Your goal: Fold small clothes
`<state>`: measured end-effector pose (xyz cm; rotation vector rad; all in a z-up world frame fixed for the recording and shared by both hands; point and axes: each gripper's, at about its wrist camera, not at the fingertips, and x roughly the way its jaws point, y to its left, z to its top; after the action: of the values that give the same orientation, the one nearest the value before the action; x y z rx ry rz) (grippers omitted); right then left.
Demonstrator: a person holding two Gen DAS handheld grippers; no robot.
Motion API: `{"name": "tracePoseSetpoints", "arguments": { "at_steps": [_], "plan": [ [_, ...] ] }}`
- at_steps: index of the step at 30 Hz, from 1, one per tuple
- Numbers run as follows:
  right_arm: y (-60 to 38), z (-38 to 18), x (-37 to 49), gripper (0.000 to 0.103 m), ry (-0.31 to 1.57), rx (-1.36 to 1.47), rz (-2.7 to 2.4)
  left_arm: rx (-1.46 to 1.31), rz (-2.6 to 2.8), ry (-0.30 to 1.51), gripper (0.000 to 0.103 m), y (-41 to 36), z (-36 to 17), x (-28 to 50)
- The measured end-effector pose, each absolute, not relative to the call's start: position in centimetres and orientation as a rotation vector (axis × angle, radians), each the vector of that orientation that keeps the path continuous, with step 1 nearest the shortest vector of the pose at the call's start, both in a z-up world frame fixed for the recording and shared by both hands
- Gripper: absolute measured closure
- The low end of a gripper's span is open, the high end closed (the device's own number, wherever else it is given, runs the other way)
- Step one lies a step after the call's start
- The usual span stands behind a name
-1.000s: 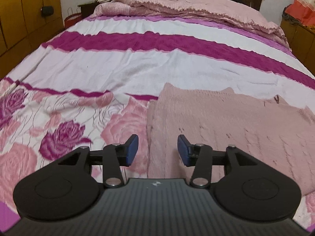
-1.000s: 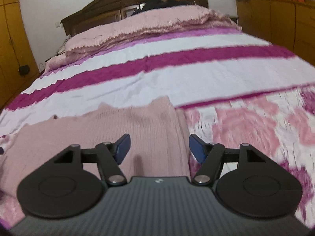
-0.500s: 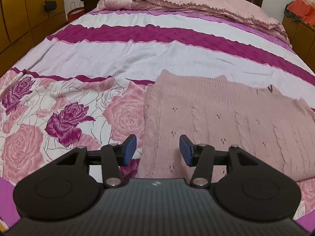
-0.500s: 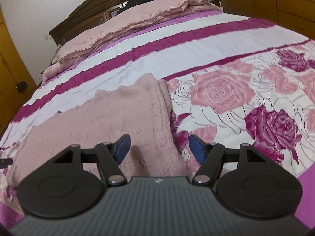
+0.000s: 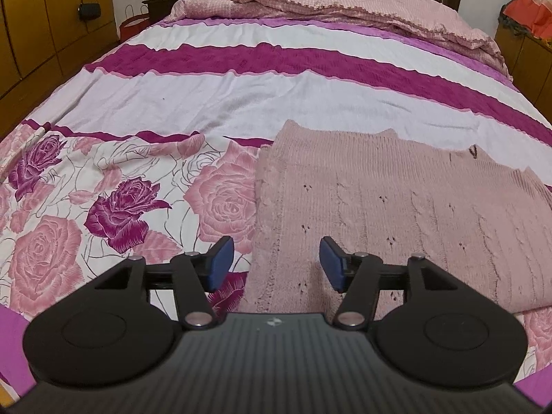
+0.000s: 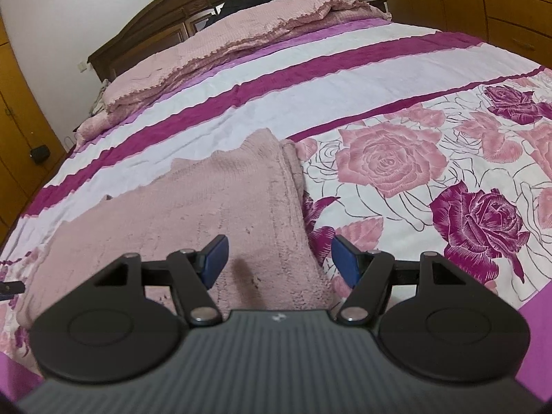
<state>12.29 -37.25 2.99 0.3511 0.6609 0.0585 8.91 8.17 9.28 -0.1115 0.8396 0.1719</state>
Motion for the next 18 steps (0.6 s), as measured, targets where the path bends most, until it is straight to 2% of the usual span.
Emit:
{"name": "tracePoseSetpoints", "arguments": {
  "at_steps": [18],
  "plan": [
    [-39.0,0.9,15.6,0.034,0.701,0.488,0.1,-0.118,0.188,0.863,0.038,8.7,8.3,8.8]
  ]
}}
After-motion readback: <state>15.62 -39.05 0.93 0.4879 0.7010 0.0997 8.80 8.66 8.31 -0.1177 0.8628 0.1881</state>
